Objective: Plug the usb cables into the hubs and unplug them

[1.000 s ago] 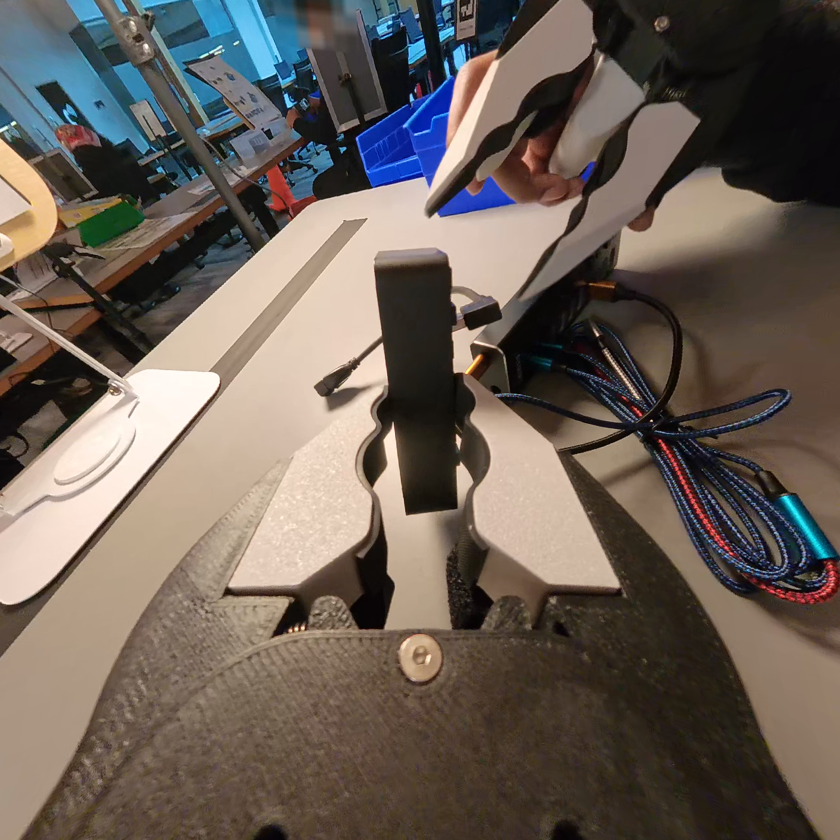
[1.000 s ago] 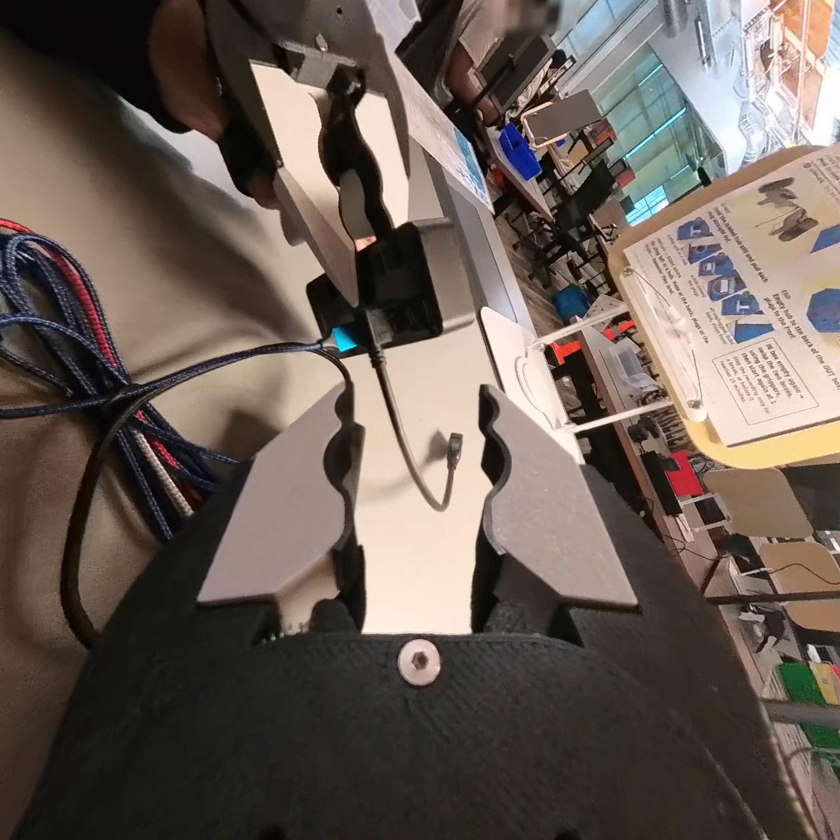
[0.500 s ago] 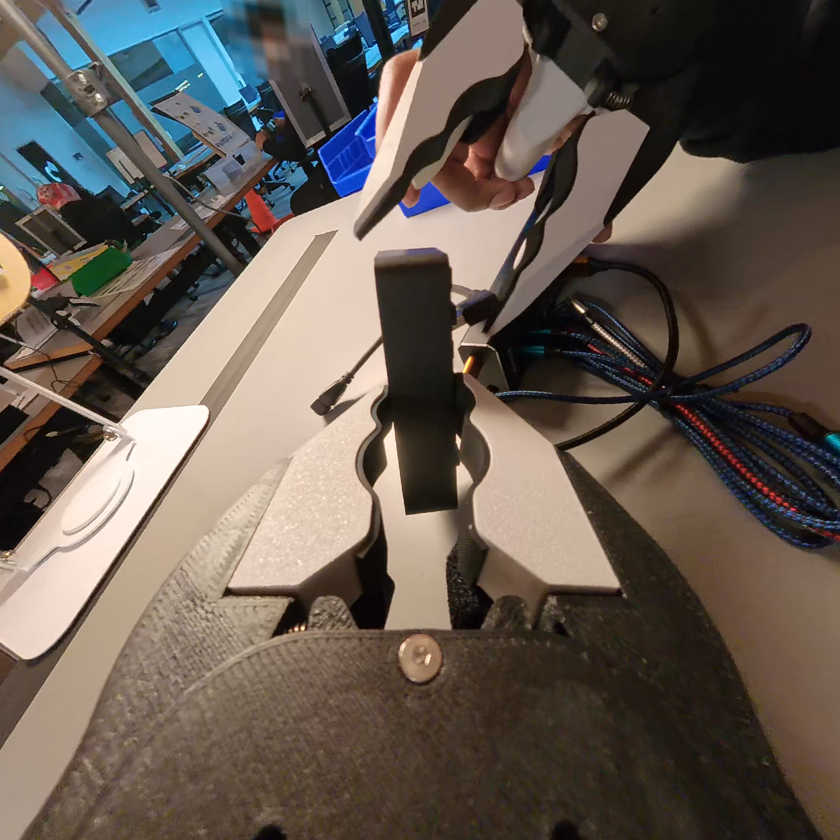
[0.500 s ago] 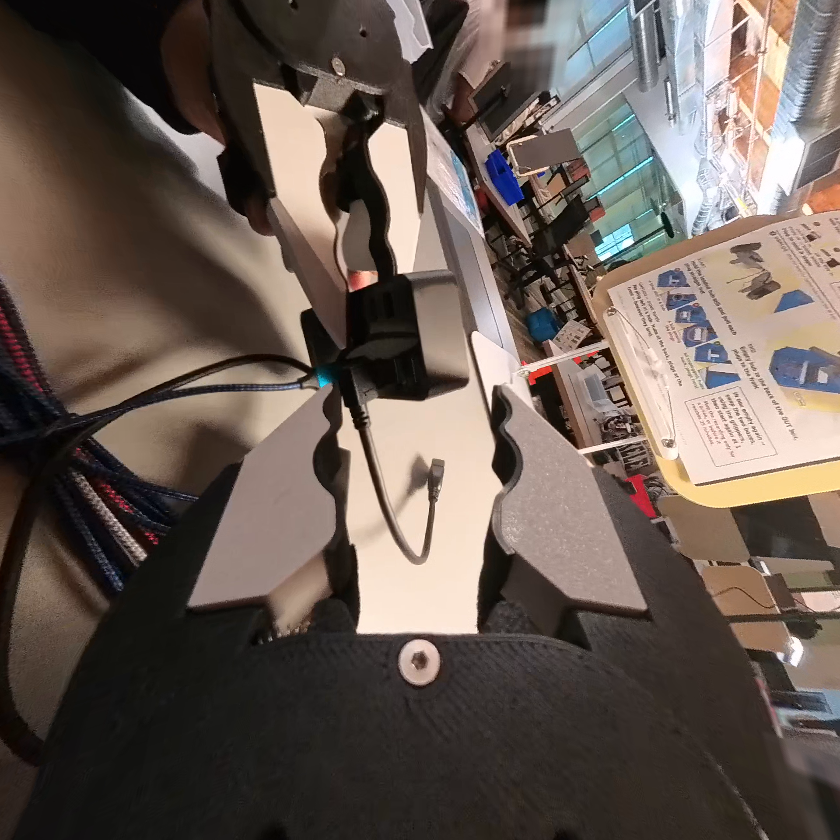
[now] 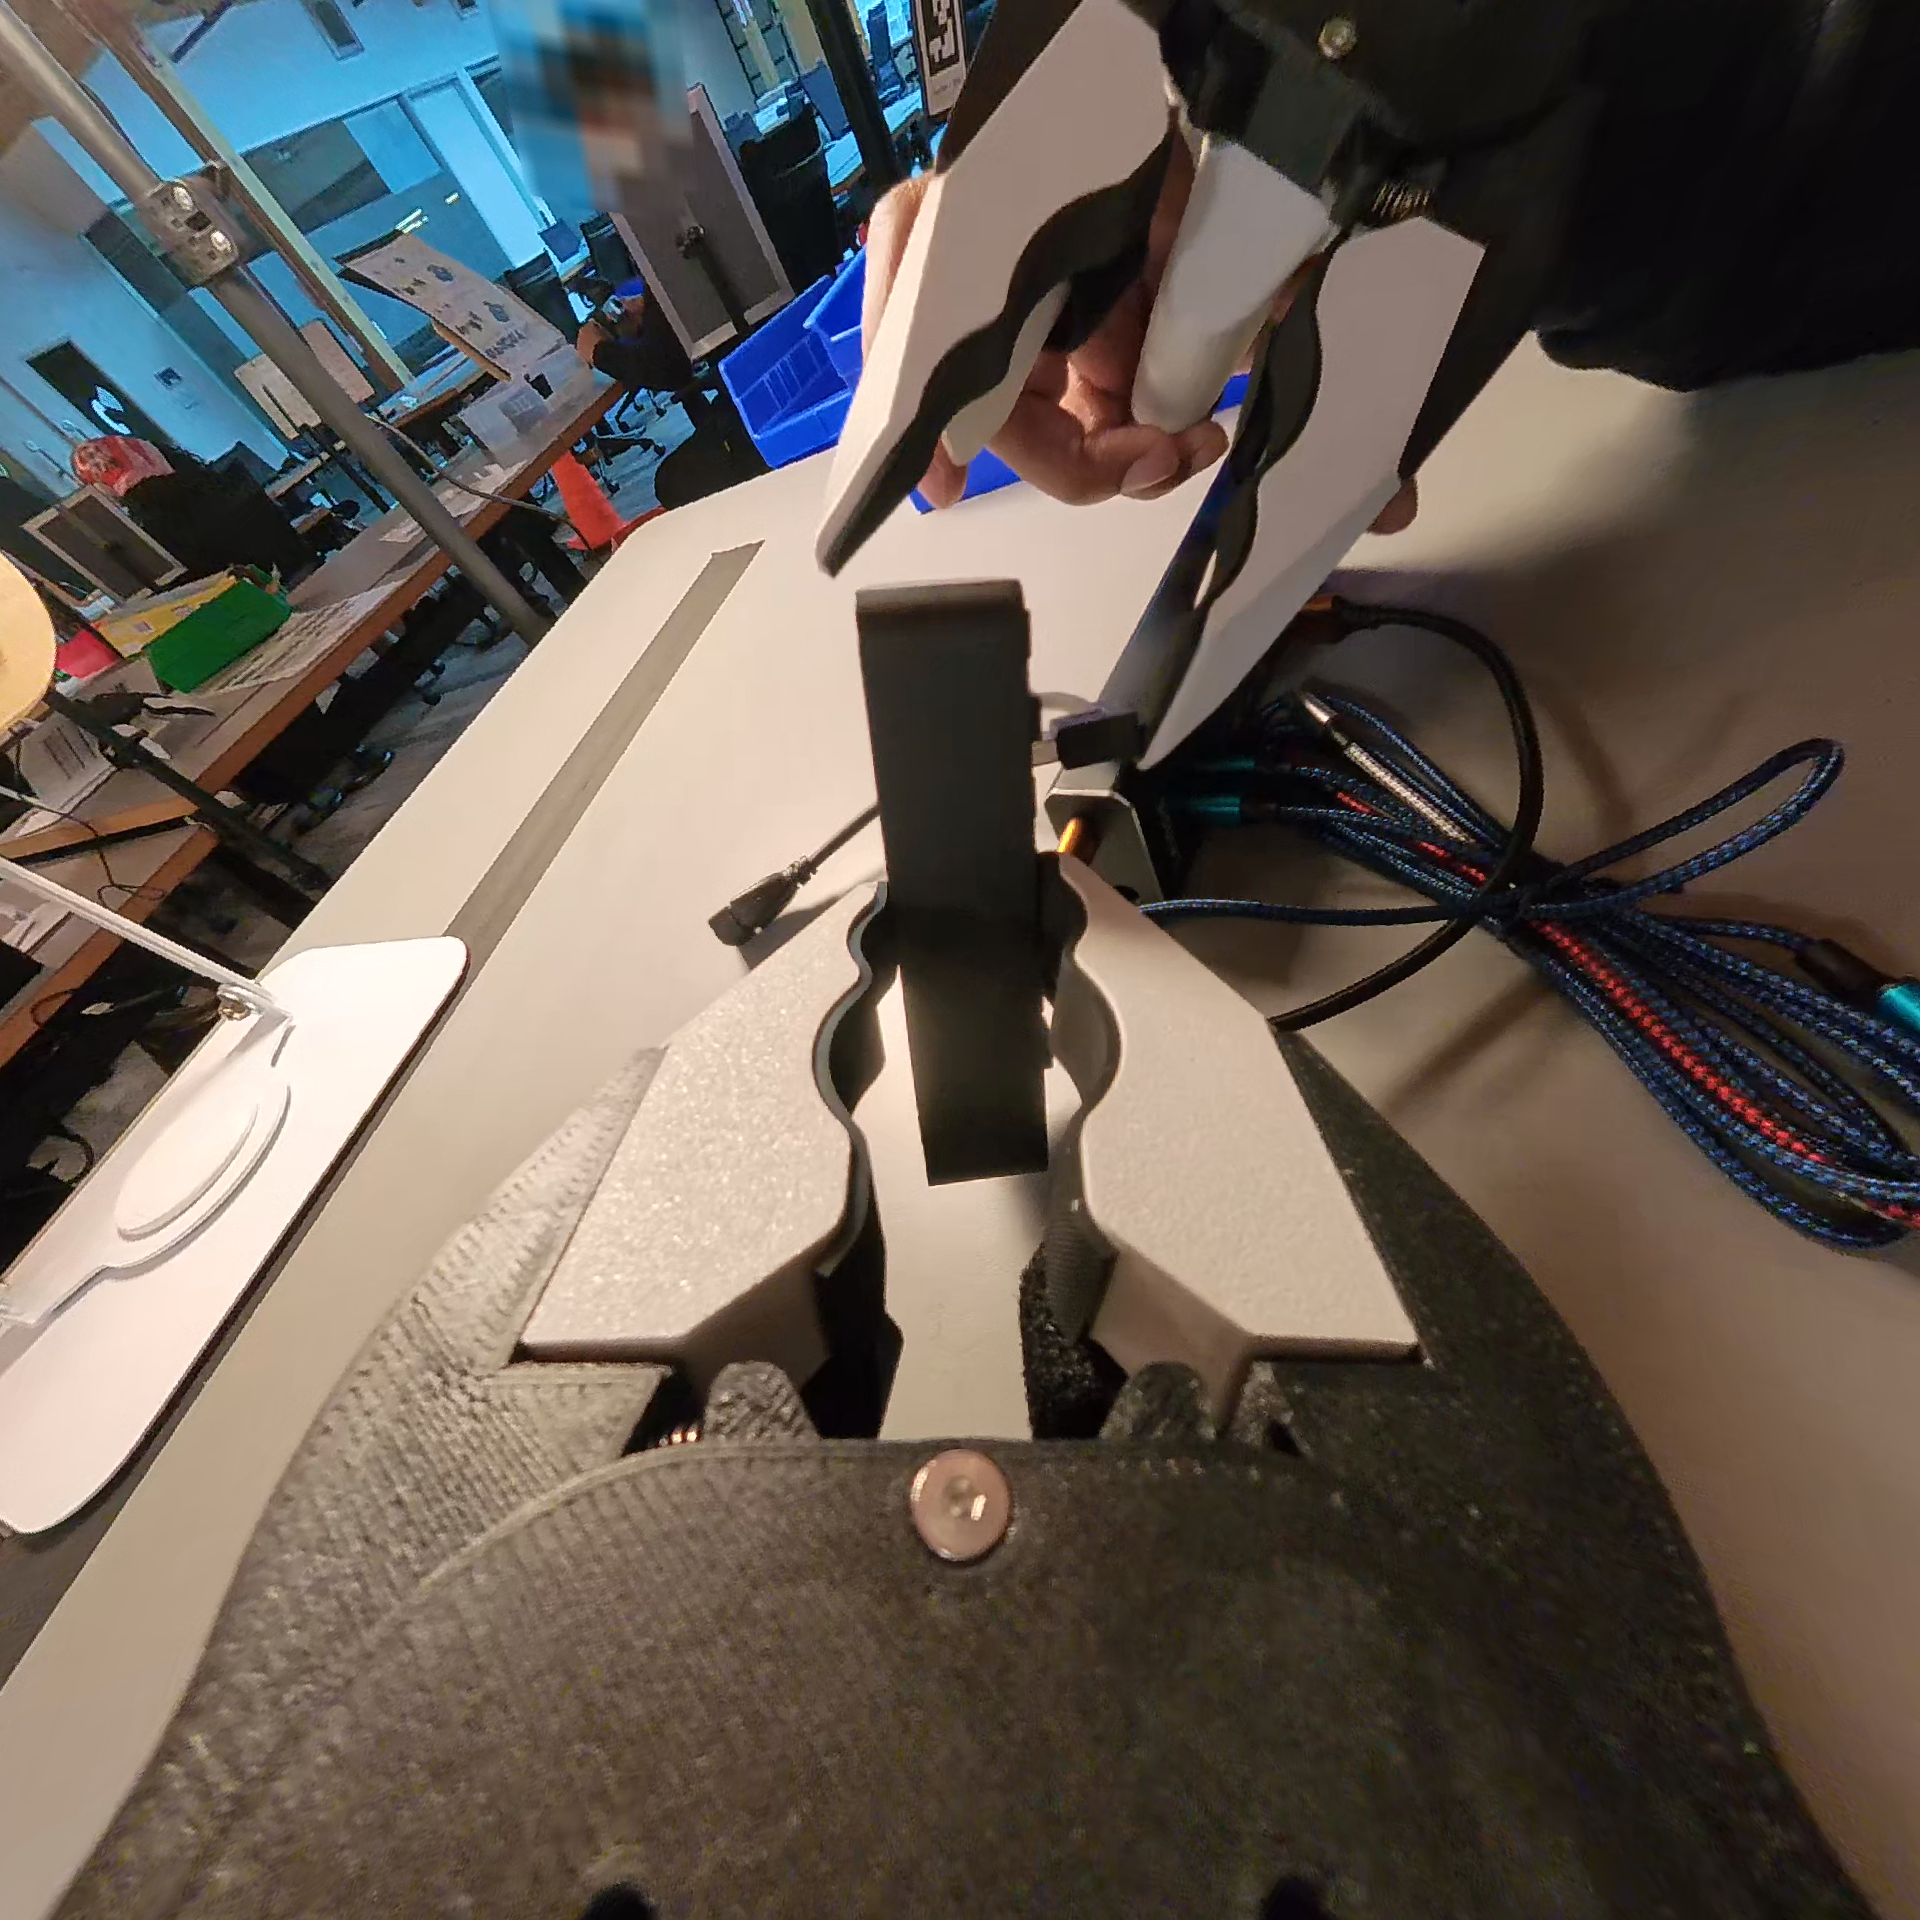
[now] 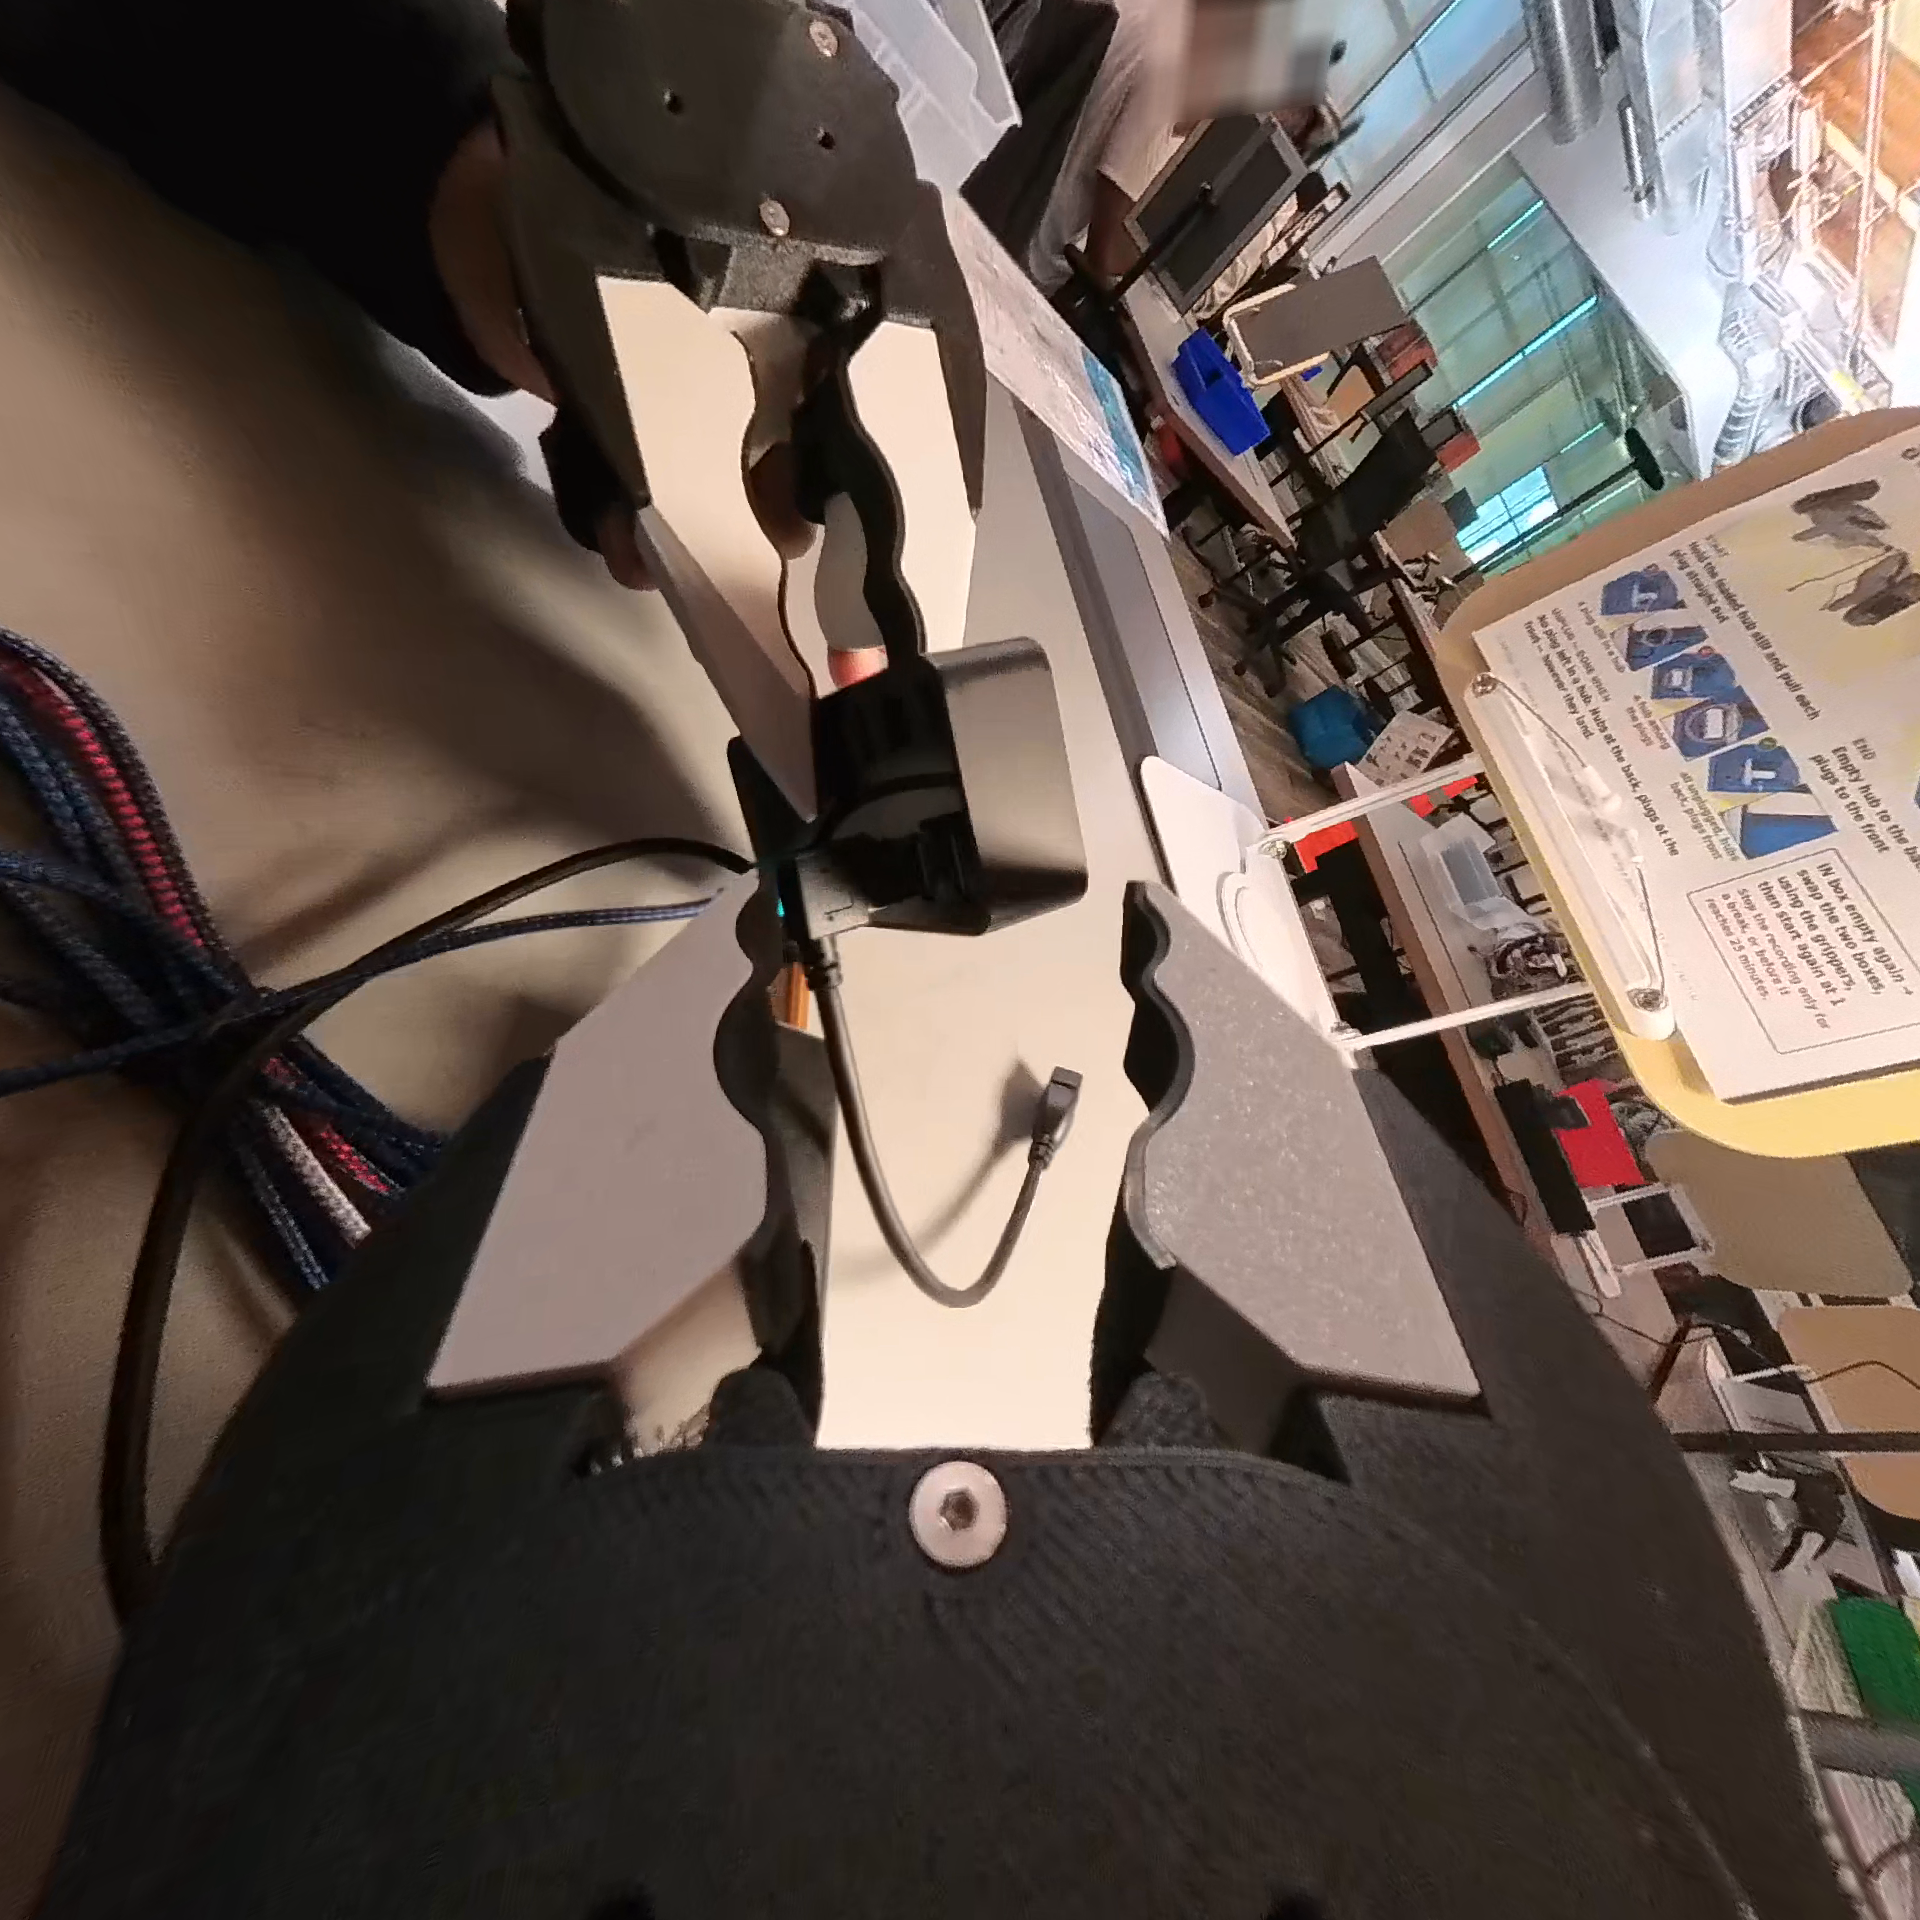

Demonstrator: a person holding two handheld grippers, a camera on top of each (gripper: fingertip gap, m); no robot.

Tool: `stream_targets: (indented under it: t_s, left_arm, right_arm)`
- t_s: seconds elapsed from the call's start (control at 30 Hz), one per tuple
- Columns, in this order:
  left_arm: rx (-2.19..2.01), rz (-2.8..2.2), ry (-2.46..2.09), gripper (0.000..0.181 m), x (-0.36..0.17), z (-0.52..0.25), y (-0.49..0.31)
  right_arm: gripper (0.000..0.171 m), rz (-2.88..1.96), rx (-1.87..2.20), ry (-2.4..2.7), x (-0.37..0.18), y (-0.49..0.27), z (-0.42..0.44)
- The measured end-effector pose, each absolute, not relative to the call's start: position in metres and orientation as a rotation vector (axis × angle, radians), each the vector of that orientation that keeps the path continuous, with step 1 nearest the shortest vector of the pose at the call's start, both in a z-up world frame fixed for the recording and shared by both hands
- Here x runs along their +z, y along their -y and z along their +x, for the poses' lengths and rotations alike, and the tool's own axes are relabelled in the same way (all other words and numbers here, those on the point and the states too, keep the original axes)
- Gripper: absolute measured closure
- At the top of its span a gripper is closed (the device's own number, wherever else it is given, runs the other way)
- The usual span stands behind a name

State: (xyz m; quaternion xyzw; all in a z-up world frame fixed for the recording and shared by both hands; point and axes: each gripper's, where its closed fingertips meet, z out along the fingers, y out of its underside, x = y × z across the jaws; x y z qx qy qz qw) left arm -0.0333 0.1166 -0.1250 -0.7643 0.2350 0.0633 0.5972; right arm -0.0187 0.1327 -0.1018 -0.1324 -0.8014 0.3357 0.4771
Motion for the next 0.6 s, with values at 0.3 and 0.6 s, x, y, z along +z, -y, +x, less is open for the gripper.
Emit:
stream_targets:
  t_s: [0.3,0.6]
  left_arm:
    - [0.128,-1.772,-0.583,0.15,-0.127,-0.027,-0.116]
    - [0.129,-1.765,-0.654,0.15,-0.129,-0.02,-0.113]
  right_arm:
    - [0.105,-0.305,0.829,2.002,-0.109,-0.128,-0.018]
    - [0.11,-0.264,0.857,2.067,-0.112,-0.123,-0.011]
